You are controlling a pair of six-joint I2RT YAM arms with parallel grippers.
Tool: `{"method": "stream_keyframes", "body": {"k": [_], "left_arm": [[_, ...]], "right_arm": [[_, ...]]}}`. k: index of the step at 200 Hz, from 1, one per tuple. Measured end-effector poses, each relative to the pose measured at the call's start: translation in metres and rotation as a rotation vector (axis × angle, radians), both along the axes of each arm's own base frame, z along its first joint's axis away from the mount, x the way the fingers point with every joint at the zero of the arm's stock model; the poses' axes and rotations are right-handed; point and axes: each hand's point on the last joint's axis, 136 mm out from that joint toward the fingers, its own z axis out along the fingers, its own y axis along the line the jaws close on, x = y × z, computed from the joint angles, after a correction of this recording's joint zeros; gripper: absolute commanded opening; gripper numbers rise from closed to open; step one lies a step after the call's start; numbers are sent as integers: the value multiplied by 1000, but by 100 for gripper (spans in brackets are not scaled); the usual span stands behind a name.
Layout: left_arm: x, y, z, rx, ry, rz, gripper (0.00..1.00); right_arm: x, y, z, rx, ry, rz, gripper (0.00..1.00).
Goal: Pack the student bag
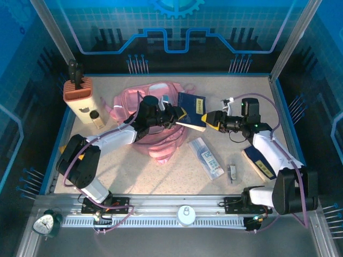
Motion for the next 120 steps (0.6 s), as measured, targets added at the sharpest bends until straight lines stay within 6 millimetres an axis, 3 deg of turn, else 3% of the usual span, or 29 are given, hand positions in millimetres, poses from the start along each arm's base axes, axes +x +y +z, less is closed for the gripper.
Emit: {"method": "stream_keyframes", "body": {"k": [22,48,85,120], "left_arm": [[-2,-8,10,-8,-25,-15,0],[-5,-15,27,-13,-79,-34,0],[-8,-12,51,-7,-162,-23,0],[-6,-9,48,20,-174,-9,0]], "right_arm": [[0,1,-2,41,44,-30,100],[1,11,-3,78,101,-36,99],[8,20,13,187,87,-49,79],[12,21,30,252,57,-58,54]]}}
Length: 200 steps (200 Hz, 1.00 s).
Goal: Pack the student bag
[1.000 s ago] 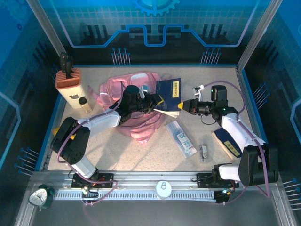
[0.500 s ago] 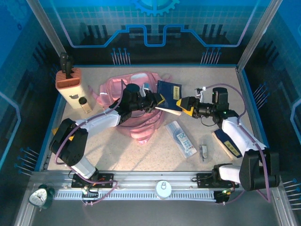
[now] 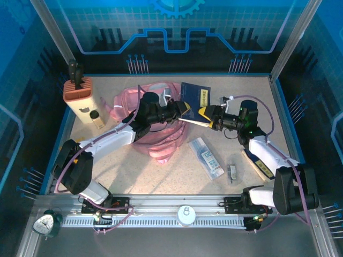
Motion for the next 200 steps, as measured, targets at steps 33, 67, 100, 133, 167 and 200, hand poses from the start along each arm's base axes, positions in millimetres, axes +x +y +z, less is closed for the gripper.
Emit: {"method": "stream_keyframes", "body": {"k": [33,67,100,133,167,200], "left_arm": [[-1,4,-6,50,-7,13,0],[-4,7,-12,96,-14,24,0],[-6,5,-17,127,-17,20,6],[-12,5,-19,170,-44,-2,35],[-22,22,-21,304,-105,-12,51],[-30,49,-24,511,-196,-12,59]], "right_arm": [[1,-2,-4,-3,20,-17,31],[0,-3,-8,-16,25,-21,9],[-4,-4,-11,-44,25,-24,0],[-9,-9,-8,-97,0,-32,0],[-11,-25,-7,-154,-23,-73,0],[-15,-43,-19,-218,-7,-108,0]]}}
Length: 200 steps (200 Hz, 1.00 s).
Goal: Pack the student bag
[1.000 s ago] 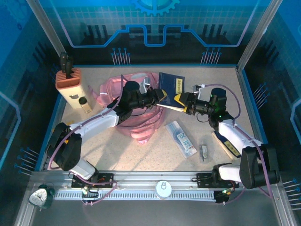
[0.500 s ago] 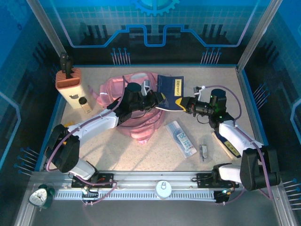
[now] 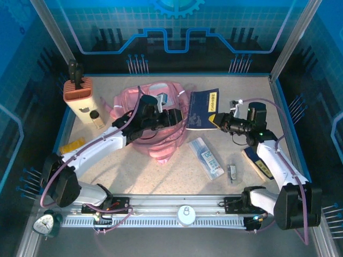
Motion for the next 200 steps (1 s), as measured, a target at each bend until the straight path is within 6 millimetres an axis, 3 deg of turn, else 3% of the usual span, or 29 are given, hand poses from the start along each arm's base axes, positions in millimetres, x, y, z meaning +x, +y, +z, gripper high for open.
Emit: {"method": "stream_keyframes", "body": {"k": [44,81,100,155,200], "left_arm": [[1,32,-44,357,-28,-42,63],[7,45,-96,608,8,-134,65],[12,47,-113,693,17,-178,65],[23,44,-122,784,-27,-254,62],[10,22,-121,738,-33,-341,55]], "right_arm": [[-11,-7,-16,-71,26,5,0],[-14,-12,-25,-95,41,-2,0],[-16,-13,-30,-105,50,-4,0],[-18,-15,-34,-115,56,-5,0],[-17,-15,-35,-118,54,-3,0]]}}
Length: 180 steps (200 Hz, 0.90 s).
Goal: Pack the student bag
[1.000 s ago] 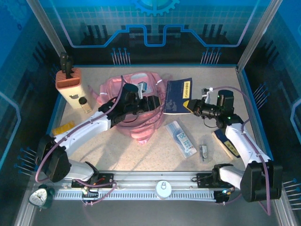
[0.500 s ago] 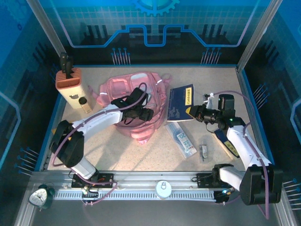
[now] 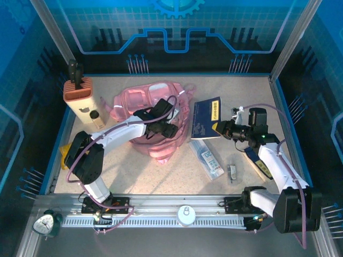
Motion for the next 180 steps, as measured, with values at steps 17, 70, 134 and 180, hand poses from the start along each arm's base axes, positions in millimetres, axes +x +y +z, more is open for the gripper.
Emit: {"method": "stream_keyframes", "body": {"k": [17,70,134,180], "left_arm": [[-6,-9,0,-24,16,-31,50],[-11,-13,-20,-11,70,-53,32],[-12,-13,-31,15,103,-62,3],[0,-6,-11,59,39,-55,0]], "right_arm": [[0,0,-4,0,12,0,0],[0,-1,-9,0,26,-2,0],[1,-4,-9,-7,20,-7,0],[-5,-3,-15,-18,45,9,0]]}}
